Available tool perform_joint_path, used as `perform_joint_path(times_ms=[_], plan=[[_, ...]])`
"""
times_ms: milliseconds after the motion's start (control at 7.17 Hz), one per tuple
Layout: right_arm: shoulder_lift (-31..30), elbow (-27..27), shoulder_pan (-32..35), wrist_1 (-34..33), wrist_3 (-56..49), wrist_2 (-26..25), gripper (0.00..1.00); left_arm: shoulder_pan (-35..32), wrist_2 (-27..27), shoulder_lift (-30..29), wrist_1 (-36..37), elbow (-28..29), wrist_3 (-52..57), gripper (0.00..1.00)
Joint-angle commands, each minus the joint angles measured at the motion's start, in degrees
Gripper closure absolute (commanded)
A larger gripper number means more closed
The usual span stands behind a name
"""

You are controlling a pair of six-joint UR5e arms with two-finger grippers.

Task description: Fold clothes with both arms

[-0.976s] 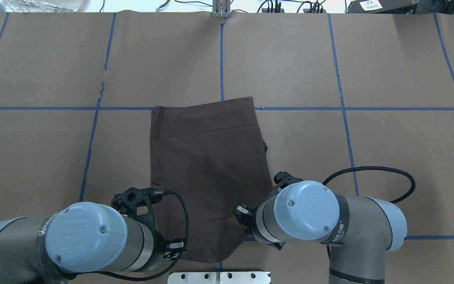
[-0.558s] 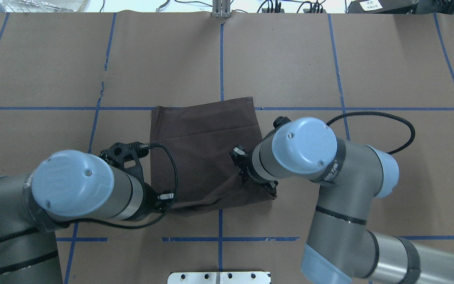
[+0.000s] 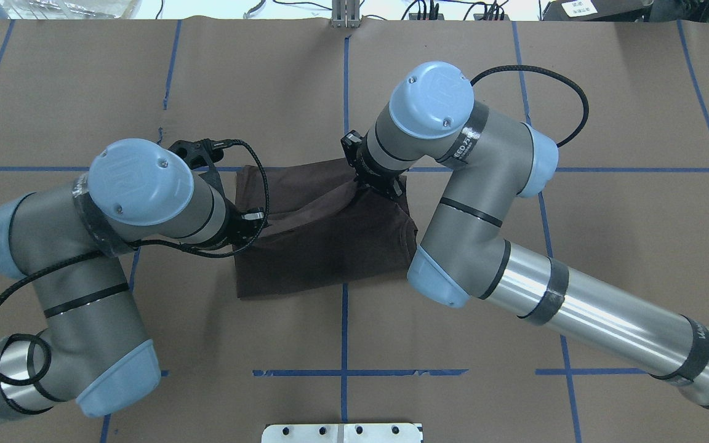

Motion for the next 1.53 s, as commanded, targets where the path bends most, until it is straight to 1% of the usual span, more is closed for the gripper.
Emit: perform_joint_path(times_ms=[0, 139, 279, 418, 558, 697, 837, 976, 1115, 1255, 1394], plan=[[3.2, -5.5, 0.5, 1.0, -0.1, 0.2, 1.0, -2.2, 0.0, -0.2, -4.6, 4.5, 0.1, 1.0], [4.2, -7.7, 0.5, 1.1, -0.3, 0.1, 1.0, -4.1, 0.0, -0.6, -6.4, 6.0, 0.1, 1.0], [6.7, -12.1, 1.9, 3.4, -0.3, 0.0, 1.0, -7.3, 0.0, -3.3, -9.8, 11.4, 0.1, 1.0], [8.2, -18.0, 3.1, 7.2, -0.4, -0.4, 0.39, -10.0, 0.3, -7.2, -14.4, 22.1, 1.7, 0.01], [10.5, -23.9, 4.4, 8.4, -1.1, -1.8, 0.0, -12.6, 0.4, -8.8, -20.8, 30.7, 5.3, 0.0], [11.5, -26.6, 5.5, 9.1, -4.2, -2.5, 0.0, -15.6, 0.4, -8.8, -23.9, 34.4, 8.4, 0.0], [11.5, -27.9, 7.1, 9.1, -6.3, -2.5, 0.0, -17.9, 0.4, -8.7, -23.9, 34.7, 11.6, 0.0], [11.5, -28.2, 8.8, 9.1, -8.7, -1.9, 0.0, -18.4, 0.1, -8.5, -23.9, 34.6, 12.5, 0.0], [11.2, -28.0, 12.0, 8.4, -16.3, 1.9, 0.0, -19.8, -0.2, -8.1, -23.9, 34.3, 15.3, 0.0], [8.8, -27.2, 17.5, 7.8, -23.2, 8.5, 0.0, -22.0, -0.3, -7.3, -23.8, 33.1, 21.1, 0.0], [3.0, -21.9, 22.7, 5.4, -33.3, 12.6, 0.0, -24.7, -5.4, -2.6, -23.8, 29.4, 25.6, 0.0]])
